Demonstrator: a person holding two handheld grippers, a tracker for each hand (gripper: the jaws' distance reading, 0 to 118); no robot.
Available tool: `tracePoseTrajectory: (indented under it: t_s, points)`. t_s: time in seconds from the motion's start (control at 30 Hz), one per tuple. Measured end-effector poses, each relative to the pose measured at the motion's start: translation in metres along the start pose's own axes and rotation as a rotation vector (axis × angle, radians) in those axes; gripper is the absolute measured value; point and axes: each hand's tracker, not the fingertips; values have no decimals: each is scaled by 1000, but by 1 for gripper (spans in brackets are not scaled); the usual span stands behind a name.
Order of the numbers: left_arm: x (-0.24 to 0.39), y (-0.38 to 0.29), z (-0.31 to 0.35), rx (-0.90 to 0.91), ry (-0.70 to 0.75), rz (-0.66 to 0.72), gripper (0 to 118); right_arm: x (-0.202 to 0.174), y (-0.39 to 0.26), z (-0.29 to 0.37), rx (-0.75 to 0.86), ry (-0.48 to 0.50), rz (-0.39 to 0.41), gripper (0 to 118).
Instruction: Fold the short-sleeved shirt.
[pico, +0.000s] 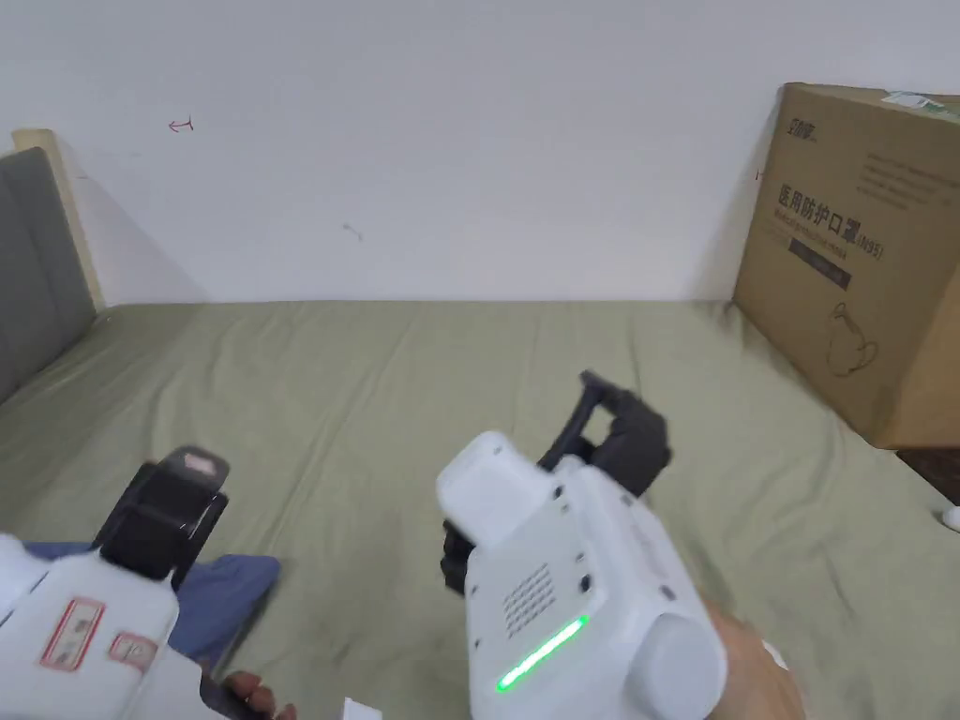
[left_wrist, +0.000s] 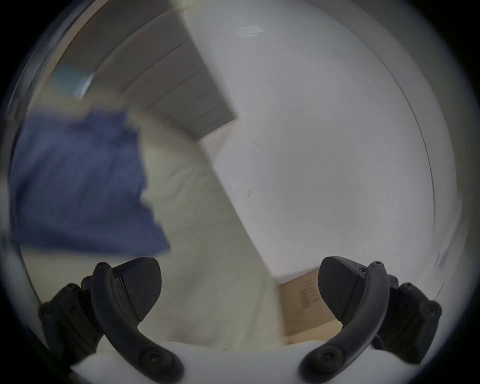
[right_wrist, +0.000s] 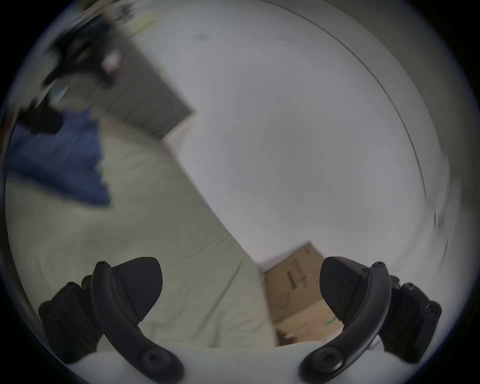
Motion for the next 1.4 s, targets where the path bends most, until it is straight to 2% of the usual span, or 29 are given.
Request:
tracePoseTrajectory:
  t_s: [0.07, 0.13, 0.17, 0.2, 0.23, 0.27, 0.33, 0.47, 0.53, 0.6, 0.7, 0.73, 0.77, 0.8, 0.83, 0.87, 0.9, 0.97, 1.0, 1.1, 1.4]
  points:
    - [45, 4, 6, 31, -48, -354, 118, 33, -4, -3, -7, -25, -367, 118]
    - [75, -6, 15, 73, -102, -654, 118, 53, -22, -5, -24, -18, -669, 118]
    - [86, -18, 19, 100, -110, -779, 118, 59, -35, -6, -87, -32, -778, 118]
    - [92, -29, 22, 115, -96, -875, 118, 63, -47, -6, -149, -25, -853, 118]
    - [95, -43, 24, 121, -82, -967, 118, 66, -61, -9, -236, -23, -915, 118]
    - [88, -56, 26, 114, -53, -1016, 118, 67, -73, -11, -325, -32, -932, 118]
    - [84, -73, 24, 88, -24, -1067, 118, 63, -81, -9, -274, -53, -884, 118]
    - [84, -74, 19, 20, -75, -1088, 118, 60, -54, 4, -147, -141, -646, 118]
    - [90, -67, 18, 38, -96, -1045, 118, 57, -46, 6, -99, -149, -595, 118]
    - [93, -60, 17, 15, -115, -995, 118, 53, -40, 7, -105, -152, -598, 118]
    - [91, -53, 15, -46, -117, -927, 107, 50, -46, 9, -101, -87, -653, 117]
    - [89, -52, 14, -64, -124, -903, 107, 49, -48, 10, -103, -81, -663, 117]
    - [85, -51, 13, -70, -123, -902, 87, 48, -50, 10, -105, -82, -663, 109]
    - [83, -52, 13, -74, -119, -902, 60, 47, -52, 11, -105, -80, -662, 90]
    - [82, -53, 11, -84, -106, -904, 30, 45, -53, 9, -111, -83, -656, 49]
    - [79, -53, 8, -92, -98, -905, 0, 43, -55, 6, -149, -154, -634, 1]
    - [77, -53, 8, -91, -84, -900, 0, 43, -57, 8, -160, -184, -627, 1]
    - [72, -48, 8, -120, -149, -840, 0, 51, -60, 6, -152, -97, -699, 0]
    - [72, -46, 6, -120, -127, -835, 0, 52, -62, 6, -156, -100, -719, 0]
    - [73, -45, 4, -117, -117, -842, 0, 53, -62, 5, -165, -114, -703, 0]
    - [74, -35, 13, -100, -122, -844, 0, 50, -46, 3, -150, -52, -696, 0]
